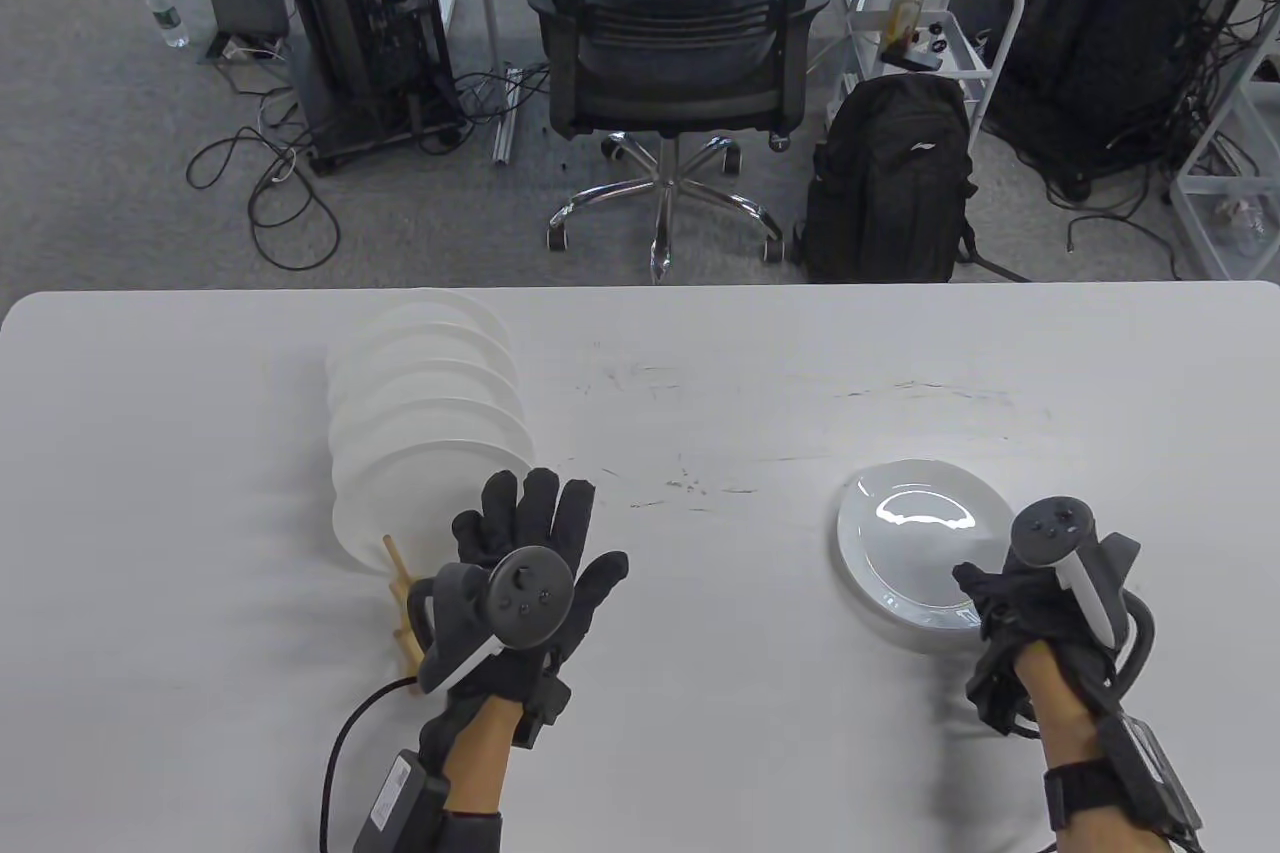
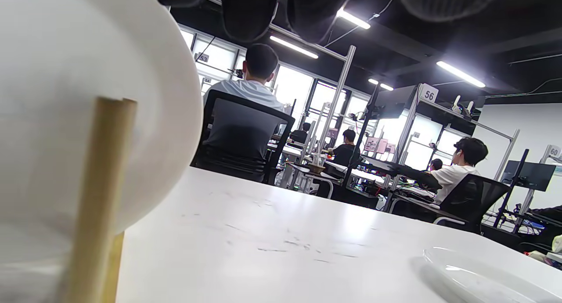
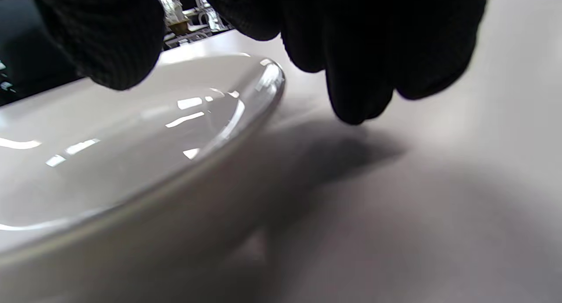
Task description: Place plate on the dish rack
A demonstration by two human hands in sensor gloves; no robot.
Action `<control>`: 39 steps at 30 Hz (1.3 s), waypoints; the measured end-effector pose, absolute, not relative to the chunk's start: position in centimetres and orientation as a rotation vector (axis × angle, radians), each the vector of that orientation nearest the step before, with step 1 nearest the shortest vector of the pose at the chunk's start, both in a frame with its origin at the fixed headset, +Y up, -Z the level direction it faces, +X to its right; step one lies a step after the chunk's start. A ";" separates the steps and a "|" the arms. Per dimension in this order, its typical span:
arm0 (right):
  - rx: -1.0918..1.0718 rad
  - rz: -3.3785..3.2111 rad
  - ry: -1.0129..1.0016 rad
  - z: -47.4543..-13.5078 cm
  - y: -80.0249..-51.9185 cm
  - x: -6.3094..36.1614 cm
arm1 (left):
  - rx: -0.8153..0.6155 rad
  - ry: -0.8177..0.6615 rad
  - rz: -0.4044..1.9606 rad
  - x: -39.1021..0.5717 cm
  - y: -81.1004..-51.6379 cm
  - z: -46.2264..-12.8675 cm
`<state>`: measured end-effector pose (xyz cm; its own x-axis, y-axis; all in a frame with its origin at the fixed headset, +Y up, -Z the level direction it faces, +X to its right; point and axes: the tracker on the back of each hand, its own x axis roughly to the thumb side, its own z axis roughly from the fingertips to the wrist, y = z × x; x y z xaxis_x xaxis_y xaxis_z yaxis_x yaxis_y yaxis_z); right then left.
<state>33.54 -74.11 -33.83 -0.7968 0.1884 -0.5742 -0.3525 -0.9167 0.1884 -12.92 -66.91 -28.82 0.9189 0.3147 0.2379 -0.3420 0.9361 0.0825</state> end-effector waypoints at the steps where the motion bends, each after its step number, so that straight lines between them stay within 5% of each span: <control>1: -0.848 2.704 0.444 -34.0 -74.4 33.6 | 0.120 -0.226 0.342 -12.9 -66.9 -28.8; 5: -0.898 2.663 0.498 -34.4 -75.8 34.2 | 0.105 -0.227 0.351 -12.9 -67.0 -28.9; 12: -0.990 2.358 0.288 -33.4 -75.4 37.0 | 0.082 -0.225 0.373 -13.2 -67.1 -28.8; 19: -0.974 2.391 0.026 -32.3 -70.5 37.6 | 0.090 -0.227 0.389 -13.4 -66.9 -28.8; 28: -0.450 2.524 -0.601 -29.1 -63.7 31.8 | 0.082 -0.252 0.393 -13.1 -66.5 -28.5; 35: -0.100 1.877 -0.344 -29.2 -65.7 29.0 | 0.087 -0.315 0.551 -12.1 -66.7 -28.3; 39: 0.075 1.636 -0.136 -29.7 -67.5 24.9 | -0.036 -0.363 0.995 -10.6 -67.2 -28.1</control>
